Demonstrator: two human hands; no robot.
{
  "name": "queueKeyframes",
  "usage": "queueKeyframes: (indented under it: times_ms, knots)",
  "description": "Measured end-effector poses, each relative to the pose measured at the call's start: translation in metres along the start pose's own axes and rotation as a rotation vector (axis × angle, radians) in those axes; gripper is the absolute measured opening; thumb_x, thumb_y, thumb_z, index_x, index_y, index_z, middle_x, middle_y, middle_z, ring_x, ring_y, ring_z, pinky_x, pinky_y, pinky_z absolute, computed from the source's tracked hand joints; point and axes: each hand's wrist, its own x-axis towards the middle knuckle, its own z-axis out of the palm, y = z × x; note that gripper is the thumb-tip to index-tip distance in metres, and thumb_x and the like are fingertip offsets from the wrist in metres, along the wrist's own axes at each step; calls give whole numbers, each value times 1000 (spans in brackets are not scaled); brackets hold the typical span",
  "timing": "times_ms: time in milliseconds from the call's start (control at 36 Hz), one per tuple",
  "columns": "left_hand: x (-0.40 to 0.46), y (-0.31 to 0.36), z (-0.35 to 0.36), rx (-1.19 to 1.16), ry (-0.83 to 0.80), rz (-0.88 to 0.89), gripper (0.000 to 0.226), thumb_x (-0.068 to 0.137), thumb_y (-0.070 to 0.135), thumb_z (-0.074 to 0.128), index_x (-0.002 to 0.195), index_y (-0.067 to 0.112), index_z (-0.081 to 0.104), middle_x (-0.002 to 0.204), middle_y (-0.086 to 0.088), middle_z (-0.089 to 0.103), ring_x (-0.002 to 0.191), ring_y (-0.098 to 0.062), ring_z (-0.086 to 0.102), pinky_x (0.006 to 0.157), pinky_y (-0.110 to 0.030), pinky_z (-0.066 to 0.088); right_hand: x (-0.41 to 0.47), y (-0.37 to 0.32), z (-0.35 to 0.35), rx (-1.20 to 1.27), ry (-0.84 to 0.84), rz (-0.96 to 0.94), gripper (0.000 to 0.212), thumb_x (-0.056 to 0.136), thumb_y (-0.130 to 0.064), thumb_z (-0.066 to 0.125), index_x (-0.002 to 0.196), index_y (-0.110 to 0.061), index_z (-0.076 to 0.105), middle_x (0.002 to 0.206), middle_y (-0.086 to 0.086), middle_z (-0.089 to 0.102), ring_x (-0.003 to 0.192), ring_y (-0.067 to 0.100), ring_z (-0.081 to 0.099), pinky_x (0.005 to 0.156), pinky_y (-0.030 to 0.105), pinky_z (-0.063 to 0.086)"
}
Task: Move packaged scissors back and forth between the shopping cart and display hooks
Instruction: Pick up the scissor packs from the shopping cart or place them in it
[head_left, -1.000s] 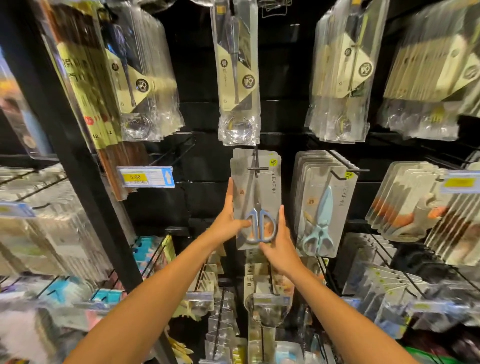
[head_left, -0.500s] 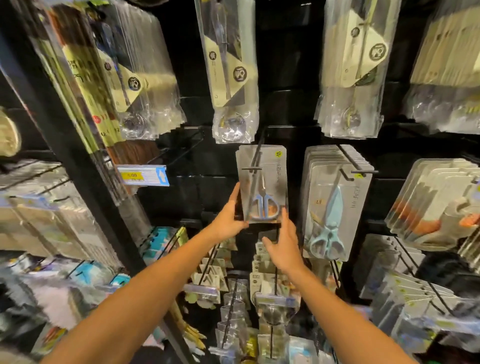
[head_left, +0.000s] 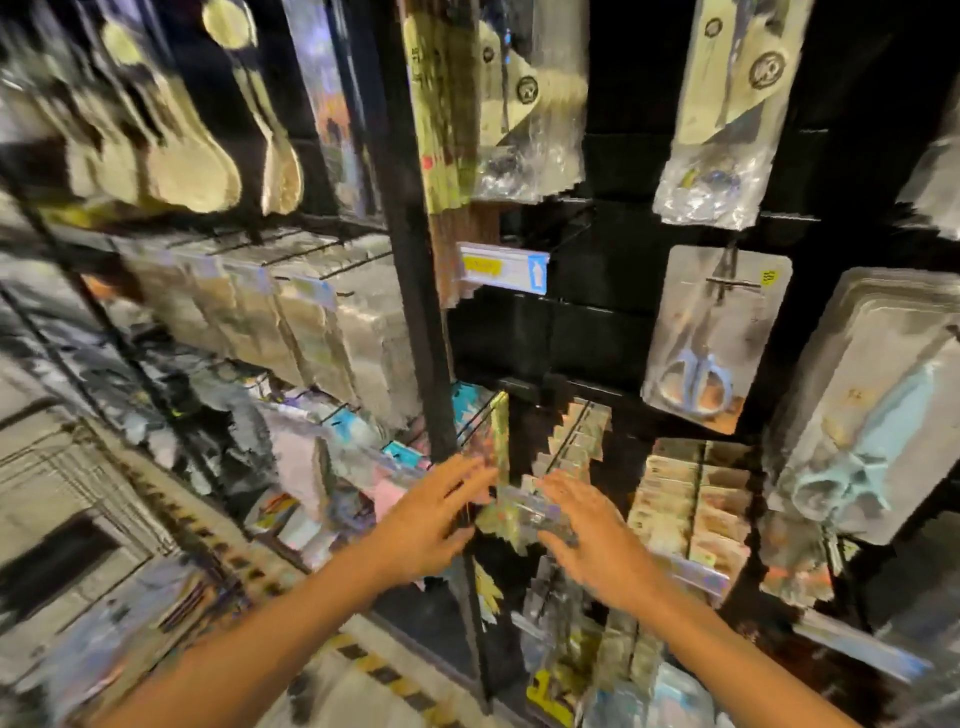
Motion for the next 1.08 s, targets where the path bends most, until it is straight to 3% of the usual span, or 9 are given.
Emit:
queueKeyframes:
  times_ms: [56, 167, 278, 417, 500, 611, 778, 889, 1083]
  knots:
    - [-38, -13, -5, 33, 15, -35, 67, 100, 29, 58, 159, 20, 28, 167, 2, 15, 155, -16, 9, 124, -18, -2, 4, -24, 12, -25, -65, -49, 62, 102, -53, 38, 158, -29, 26, 165, -8, 22, 154, 14, 15, 127, 34, 14]
    - [-117, -46, -15, 49, 3, -167, 71, 100, 32, 55, 161, 30, 19, 169, 7, 9, 158, -20, 2, 128, -39, 11, 19, -76, 49, -39, -127, -159, 60, 102, -48, 49, 157, -32, 29, 163, -11, 26, 151, 14, 22, 125, 36, 23]
    - [-199, -82, -24, 97, -38, -350, 72, 96, 51, 41, 161, 30, 21, 169, 4, 13, 157, -23, 8, 124, -50, 22, 39, -135, 94, -65, -227, -236, 62, 103, -43, 50, 157, -22, 31, 162, -6, 27, 151, 15, 21, 122, 15, -1]
    - [-306, -100, -40, 102, 13, -582, 70, 102, 47, 43, 161, 35, 8, 167, 13, -3, 154, -12, -9, 124, -32, -10, 56, -205, 160, -44, -339, -323, 61, 102, -48, 48, 157, -29, 29, 162, -8, 28, 151, 14, 22, 125, 28, 16]
    - [-376, -114, -44, 130, 9, -698, 67, 101, 48, 44, 161, 33, 18, 170, 5, 9, 157, -19, 2, 127, -49, 10, 65, -245, 204, -69, -400, -380, 68, 99, -61, 36, 157, -27, 30, 162, -8, 27, 152, 15, 20, 126, 36, 18]
    - [-456, -129, -47, 180, -87, -883, 71, 96, 53, 44, 160, 30, 24, 169, -1, 17, 156, -32, 13, 125, -55, 17, 71, -292, 254, -111, -504, -471, 62, 104, -44, 49, 158, -23, 29, 163, -9, 22, 154, 15, 13, 117, 15, -2]
    - [-532, -135, -50, 134, -59, -1054, 75, 89, 56, 40, 157, 27, 29, 163, -8, 32, 147, -43, 35, 114, -57, 35, 90, -342, 305, -117, -615, -502, 62, 103, -40, 54, 157, -23, 30, 163, -5, 25, 154, 17, 17, 120, 21, 9]
    - [-552, -138, -54, 70, -61, -1171, 73, 97, 53, 40, 162, 29, 15, 170, -3, 10, 156, -34, 8, 125, -47, 9, 111, -357, 334, -143, -644, -531, 62, 101, -42, 54, 156, -21, 33, 160, -1, 31, 151, 19, 24, 116, 16, 8]
    - [-555, -173, -50, 26, -120, -1249, 76, 99, 45, 50, 162, 28, 12, 170, -3, 7, 157, -32, 3, 127, -48, 8, 159, -371, 380, -171, -687, -582, 65, 100, -49, 53, 156, -22, 33, 162, 1, 30, 152, 21, 21, 124, 32, 19]
